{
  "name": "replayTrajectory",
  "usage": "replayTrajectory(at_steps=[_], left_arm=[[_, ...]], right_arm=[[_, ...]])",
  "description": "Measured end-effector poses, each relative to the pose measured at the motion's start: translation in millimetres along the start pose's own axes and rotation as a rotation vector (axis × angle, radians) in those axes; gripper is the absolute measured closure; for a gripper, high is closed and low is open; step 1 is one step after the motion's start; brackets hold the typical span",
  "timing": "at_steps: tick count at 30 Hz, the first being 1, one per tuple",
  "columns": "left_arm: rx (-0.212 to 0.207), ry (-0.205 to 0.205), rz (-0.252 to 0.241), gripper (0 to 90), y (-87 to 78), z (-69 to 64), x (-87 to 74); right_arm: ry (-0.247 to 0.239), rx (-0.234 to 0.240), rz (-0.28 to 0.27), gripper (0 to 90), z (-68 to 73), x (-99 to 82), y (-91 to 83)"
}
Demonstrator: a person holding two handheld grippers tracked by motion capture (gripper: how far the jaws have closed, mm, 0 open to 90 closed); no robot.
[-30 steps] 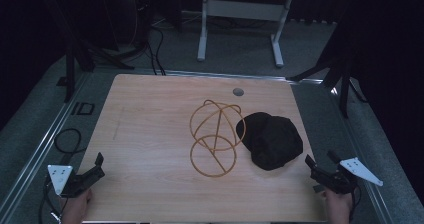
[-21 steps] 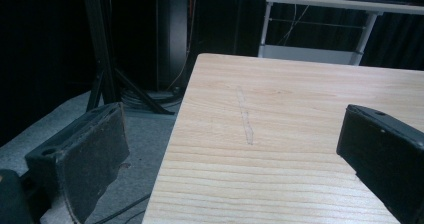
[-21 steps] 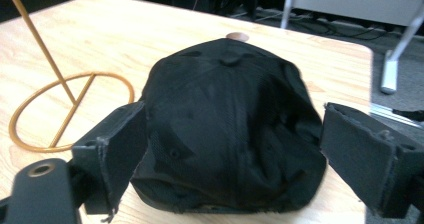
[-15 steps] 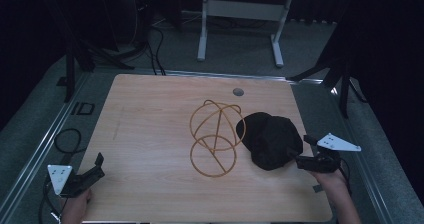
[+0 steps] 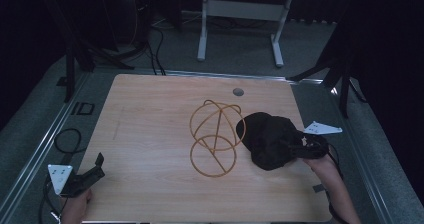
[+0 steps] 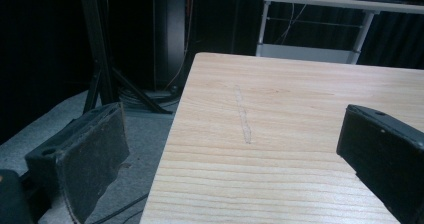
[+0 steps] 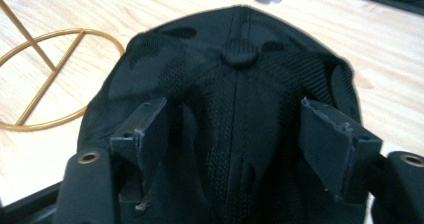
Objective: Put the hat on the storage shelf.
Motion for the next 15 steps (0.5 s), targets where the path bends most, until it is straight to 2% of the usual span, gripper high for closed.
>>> replayTrajectory(at_steps=[5, 6, 10, 15], left_arm=[[0.000, 0.003, 0.002, 0.6, 0.2, -0.3, 0.0], [0.000, 0.003, 0.002, 0.6, 0.2, -0.4, 0.0], [0.001, 0.004, 0.003, 0.6, 0.4, -0.5, 0.0], [0.003, 0.005, 0.004, 0.6, 0.4, -0.5, 0.0]], right_arm=[[0.024, 0.004, 0.005, 37.9, -3.2, -4.1, 3.3], [0.025, 0.009, 0.015, 45.7, -3.7, -6.7, 5.0], [0.018, -0.012, 0.011, 57.7, -2.6, -9.7, 6.1], [0.033, -0.037, -0.012, 72.7, -1.1, -13.6, 6.3]])
Point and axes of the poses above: each handheld gripper's, and its own axes: y roughly forward along the jaws, x roughly out of its top, z roughly to its left, the point moved 5 cm from there along y, roughly forward along the jaws, and after that the axes turned 1 degree about z, right-handed, at the moved point
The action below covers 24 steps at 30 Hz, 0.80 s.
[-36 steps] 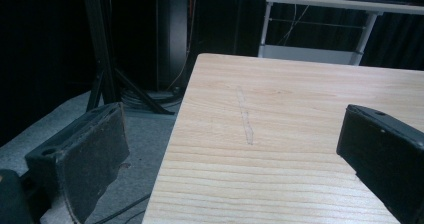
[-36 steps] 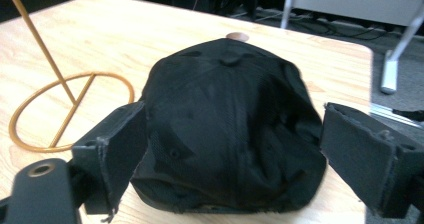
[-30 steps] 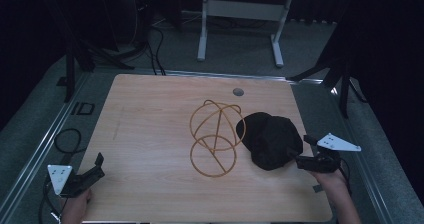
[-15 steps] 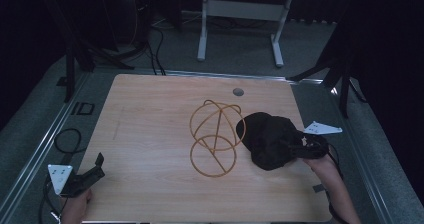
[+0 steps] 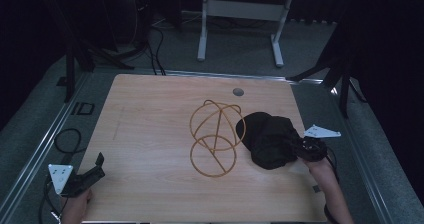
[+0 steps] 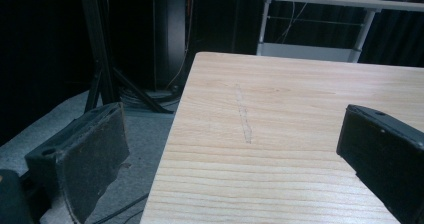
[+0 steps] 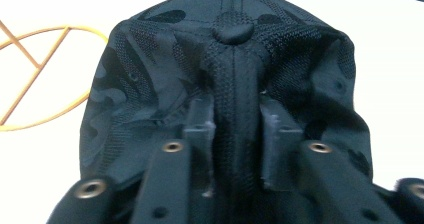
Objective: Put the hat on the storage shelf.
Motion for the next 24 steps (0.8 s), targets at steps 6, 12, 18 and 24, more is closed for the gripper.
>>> replayTrajectory(at_steps=[6, 12, 18, 24], left_arm=[[0.001, 0.001, 0.000, 0.6, -0.1, -0.1, 0.0], [0.002, -0.001, 0.000, 0.6, 0.1, 0.1, 0.0], [0.002, -0.001, 0.002, 0.6, 0.3, 0.1, 0.0], [0.005, 0.003, 0.001, 0.6, -0.1, -0.2, 0.0]], right_arm=[[0.013, -0.026, -0.021, 83.1, 2.4, -0.7, 0.1], [0.028, -0.053, -0.037, 86.0, 3.1, 4.1, -2.4], [0.037, -0.053, -0.062, 86.7, 3.9, 14.0, -10.8], [0.040, -0.055, -0.079, 86.8, 4.4, 25.5, -18.4]])
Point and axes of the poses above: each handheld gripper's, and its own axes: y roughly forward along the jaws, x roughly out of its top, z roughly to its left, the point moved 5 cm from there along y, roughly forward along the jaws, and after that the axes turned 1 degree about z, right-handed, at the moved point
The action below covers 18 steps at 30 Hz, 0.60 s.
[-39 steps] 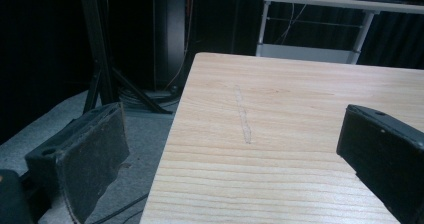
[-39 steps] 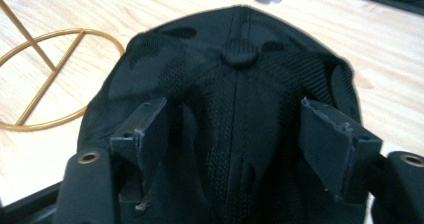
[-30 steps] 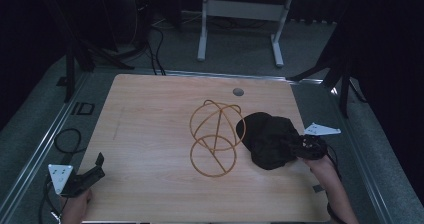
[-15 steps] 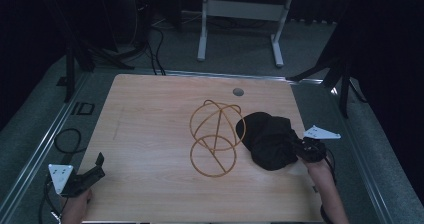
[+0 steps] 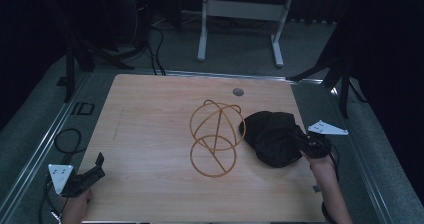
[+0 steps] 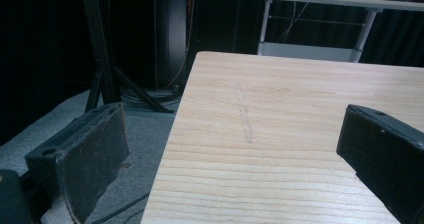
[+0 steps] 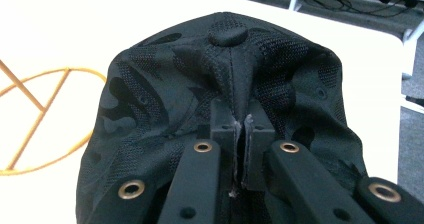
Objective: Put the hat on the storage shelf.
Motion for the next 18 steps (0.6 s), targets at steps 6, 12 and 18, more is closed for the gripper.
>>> replayTrajectory(at_steps=[6, 12, 18], left_arm=[[-0.002, -0.004, 0.000, 0.6, 0.2, 0.4, 0.1], [-0.001, -0.003, 0.001, 0.6, 0.2, 0.4, 0.0], [-0.001, -0.003, 0.000, 0.6, 0.2, 0.2, 0.0]], right_arm=[[0.003, 0.001, -0.020, 86.9, 0.9, 13.9, -8.0], [0.003, -0.007, -0.041, 86.9, 1.7, 28.5, -18.2], [0.000, -0.019, -0.073, 86.9, 1.4, 46.3, -32.5]])
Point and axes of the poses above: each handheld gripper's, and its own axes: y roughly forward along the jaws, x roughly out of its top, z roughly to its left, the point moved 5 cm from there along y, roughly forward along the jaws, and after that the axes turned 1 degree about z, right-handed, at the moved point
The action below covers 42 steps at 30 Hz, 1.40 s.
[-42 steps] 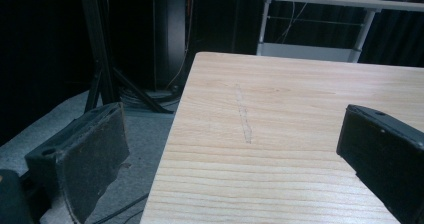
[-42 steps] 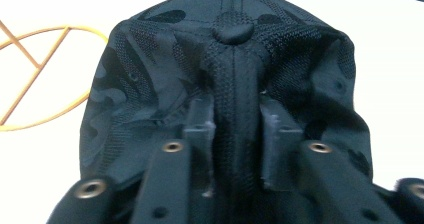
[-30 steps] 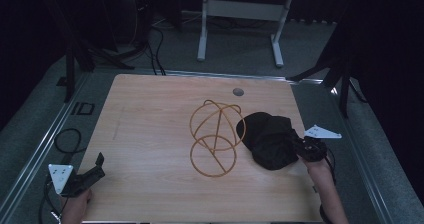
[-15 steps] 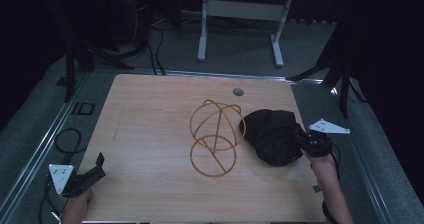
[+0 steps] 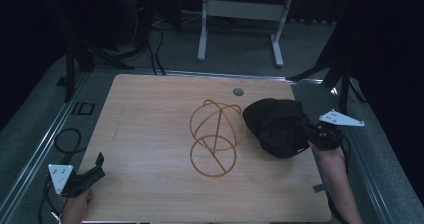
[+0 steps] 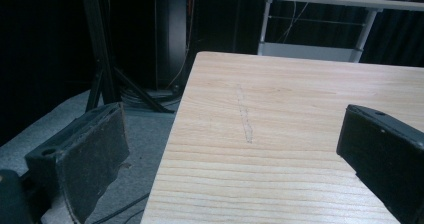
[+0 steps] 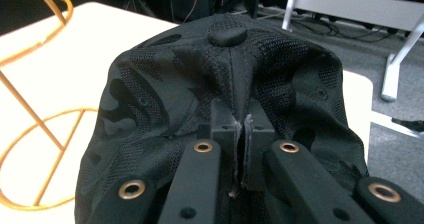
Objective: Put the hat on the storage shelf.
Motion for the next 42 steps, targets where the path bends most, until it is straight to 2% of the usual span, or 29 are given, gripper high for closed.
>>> replayTrajectory(at_steps=[14, 22, 29, 36, 42], left_arm=[[0.000, 0.000, -0.001, 0.6, 0.0, 0.0, 0.0], [0.000, 0.000, -0.002, 0.6, -0.2, 0.0, 0.0], [-0.001, 0.000, -0.003, 0.6, -0.3, 0.0, 0.0], [-0.002, 0.000, -0.002, 0.6, -0.2, 0.1, 0.0], [-0.001, 0.001, -0.003, 0.6, -0.4, -0.1, 0.0]], right_arm=[[-0.027, -0.013, -0.086, 87.0, 3.0, 49.5, -29.5], [-0.060, -0.018, -0.144, 86.9, 11.0, 90.1, -50.9], [-0.061, -0.010, -0.207, 86.9, 19.4, 122.4, -68.0], [-0.074, 0.019, -0.229, 87.0, 33.0, 135.2, -70.1], [-0.085, 0.063, -0.245, 86.9, 51.9, 143.5, -64.6]])
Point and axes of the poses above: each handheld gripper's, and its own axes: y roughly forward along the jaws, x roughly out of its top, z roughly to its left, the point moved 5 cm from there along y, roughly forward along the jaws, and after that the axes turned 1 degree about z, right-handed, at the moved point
